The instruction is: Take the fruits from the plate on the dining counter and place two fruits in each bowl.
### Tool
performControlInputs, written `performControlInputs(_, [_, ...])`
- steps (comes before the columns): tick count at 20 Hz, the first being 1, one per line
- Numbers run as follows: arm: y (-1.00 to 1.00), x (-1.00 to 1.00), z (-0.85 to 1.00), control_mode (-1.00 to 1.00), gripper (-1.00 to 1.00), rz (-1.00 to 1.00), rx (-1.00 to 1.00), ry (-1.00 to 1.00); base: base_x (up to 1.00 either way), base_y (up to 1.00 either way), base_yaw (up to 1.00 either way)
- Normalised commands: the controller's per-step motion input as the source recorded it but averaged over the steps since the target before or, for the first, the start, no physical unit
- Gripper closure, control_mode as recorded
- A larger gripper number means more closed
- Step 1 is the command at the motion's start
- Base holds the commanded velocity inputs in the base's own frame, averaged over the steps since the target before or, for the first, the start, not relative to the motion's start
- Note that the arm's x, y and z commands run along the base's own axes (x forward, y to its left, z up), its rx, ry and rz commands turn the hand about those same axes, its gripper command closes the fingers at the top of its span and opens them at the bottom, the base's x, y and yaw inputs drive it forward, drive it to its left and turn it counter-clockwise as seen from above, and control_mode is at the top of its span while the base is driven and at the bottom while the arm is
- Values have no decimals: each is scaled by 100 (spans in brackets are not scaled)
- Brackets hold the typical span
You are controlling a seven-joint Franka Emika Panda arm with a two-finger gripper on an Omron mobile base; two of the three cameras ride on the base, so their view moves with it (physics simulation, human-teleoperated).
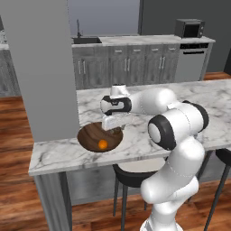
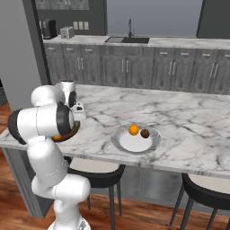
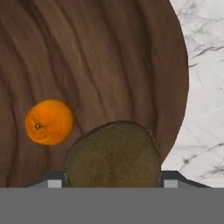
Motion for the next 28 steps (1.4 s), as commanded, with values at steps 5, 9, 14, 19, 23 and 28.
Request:
performControlInputs(5, [6, 8, -63, -100, 100, 0, 1, 2, 0, 0, 0])
performControlInputs(9, [14, 1, -11, -100, 100, -2, 0, -11, 0, 0, 0])
performControlInputs(14, [29, 0, 6, -100, 100, 0, 0, -5, 0, 0, 0])
performControlInputs(19, [35, 0, 2, -100, 100, 0, 0, -1, 0, 0, 0])
performControlInputs(23, [27, 5, -3, -100, 100, 0, 0, 0, 0, 0, 0])
performControlInputs(28, [0, 19, -24, -100, 100, -4, 0, 0, 0, 0, 0])
